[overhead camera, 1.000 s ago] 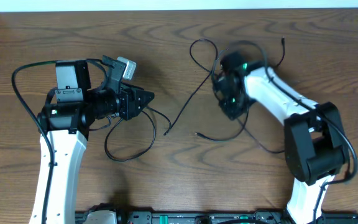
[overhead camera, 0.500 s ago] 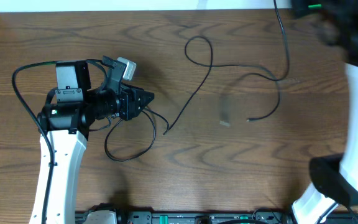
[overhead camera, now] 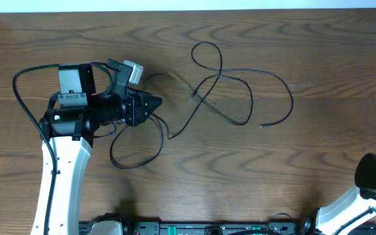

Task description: Untangle cables

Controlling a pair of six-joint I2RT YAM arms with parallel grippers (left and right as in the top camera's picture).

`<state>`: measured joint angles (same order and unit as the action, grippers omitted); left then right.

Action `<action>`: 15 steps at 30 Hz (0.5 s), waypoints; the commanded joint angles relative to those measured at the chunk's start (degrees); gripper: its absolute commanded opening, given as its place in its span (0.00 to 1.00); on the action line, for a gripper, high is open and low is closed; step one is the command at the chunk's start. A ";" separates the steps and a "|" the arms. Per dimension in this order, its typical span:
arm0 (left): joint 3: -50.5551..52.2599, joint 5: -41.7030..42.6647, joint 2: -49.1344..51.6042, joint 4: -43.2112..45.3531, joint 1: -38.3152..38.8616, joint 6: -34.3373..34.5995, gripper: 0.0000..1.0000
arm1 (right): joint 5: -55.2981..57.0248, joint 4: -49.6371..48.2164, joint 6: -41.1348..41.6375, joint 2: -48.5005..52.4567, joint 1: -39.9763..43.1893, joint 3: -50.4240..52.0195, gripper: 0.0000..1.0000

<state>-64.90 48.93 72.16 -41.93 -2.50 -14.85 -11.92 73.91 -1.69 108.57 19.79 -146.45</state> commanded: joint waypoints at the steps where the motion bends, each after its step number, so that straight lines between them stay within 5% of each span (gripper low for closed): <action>1: -0.04 -0.11 -0.02 -0.04 0.13 -0.11 0.41 | -16.13 1.97 -3.58 -0.17 -1.51 7.23 0.50; 3: -0.04 -0.11 -0.04 -0.07 0.13 -0.09 0.41 | -16.81 2.54 -5.77 -0.17 -3.37 11.74 0.75; 5: -0.04 -0.11 -0.04 -0.07 0.13 -0.11 0.41 | -16.98 2.93 -8.83 -0.17 -5.97 16.85 0.84; 15: -0.04 -0.11 -0.04 -0.07 0.13 -0.11 0.41 | -16.96 0.83 -29.92 -0.17 -23.89 37.64 0.91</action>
<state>-64.90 48.93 72.18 -42.00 -2.50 -14.87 -27.05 75.53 -21.93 108.71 1.06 -112.66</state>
